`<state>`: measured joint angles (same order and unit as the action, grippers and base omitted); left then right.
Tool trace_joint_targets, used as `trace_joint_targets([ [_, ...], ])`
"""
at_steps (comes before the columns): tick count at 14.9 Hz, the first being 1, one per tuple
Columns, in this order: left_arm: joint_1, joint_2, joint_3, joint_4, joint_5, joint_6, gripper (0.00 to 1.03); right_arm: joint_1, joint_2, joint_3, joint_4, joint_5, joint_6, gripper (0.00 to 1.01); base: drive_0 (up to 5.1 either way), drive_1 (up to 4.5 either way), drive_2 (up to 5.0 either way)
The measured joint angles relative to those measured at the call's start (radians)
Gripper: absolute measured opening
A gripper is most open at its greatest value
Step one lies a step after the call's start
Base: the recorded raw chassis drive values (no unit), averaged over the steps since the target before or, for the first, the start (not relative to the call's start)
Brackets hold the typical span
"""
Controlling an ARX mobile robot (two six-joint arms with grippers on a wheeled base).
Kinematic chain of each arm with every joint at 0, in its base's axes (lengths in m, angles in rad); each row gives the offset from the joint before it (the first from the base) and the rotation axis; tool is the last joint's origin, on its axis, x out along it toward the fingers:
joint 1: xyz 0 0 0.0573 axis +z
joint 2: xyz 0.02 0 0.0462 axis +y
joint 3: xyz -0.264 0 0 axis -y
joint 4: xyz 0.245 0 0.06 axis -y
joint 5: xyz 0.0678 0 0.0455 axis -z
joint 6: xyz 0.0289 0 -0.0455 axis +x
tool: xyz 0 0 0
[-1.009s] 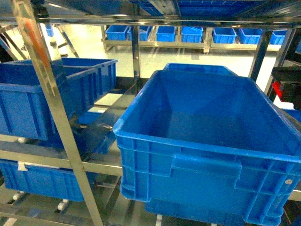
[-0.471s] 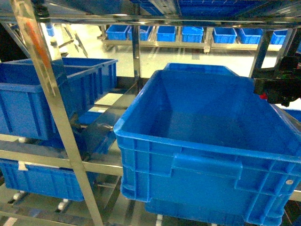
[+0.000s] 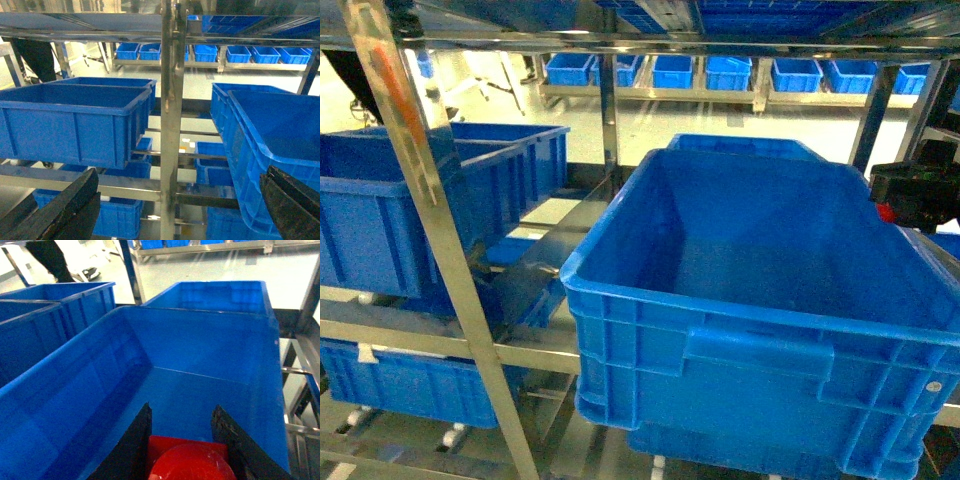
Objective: Pick red block from blue box to shelf
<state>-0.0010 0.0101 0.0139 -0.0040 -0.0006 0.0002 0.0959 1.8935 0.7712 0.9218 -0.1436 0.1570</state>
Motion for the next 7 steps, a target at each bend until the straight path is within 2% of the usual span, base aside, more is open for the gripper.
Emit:
trace_joint_targets([
  [2, 0.0, 0.0, 0.0, 0.0, 0.0, 0.0, 0.98, 0.045, -0.034, -0.003, -0.002, -0.016, 0.0, 0.29, 0.0, 0.0, 0.0],
  [5, 0.0, 0.0, 0.0, 0.0, 0.0, 0.0, 0.98, 0.067, -0.043, -0.024, -0.025, -0.032, 0.0, 0.3, 0.0, 0.0, 0.0],
  [7, 0.0, 0.0, 0.0, 0.0, 0.0, 0.0, 0.98, 0.067, -0.043, -0.035, -0.008, -0.031, 0.001, 0.56, 0.0, 0.0, 0.0],
])
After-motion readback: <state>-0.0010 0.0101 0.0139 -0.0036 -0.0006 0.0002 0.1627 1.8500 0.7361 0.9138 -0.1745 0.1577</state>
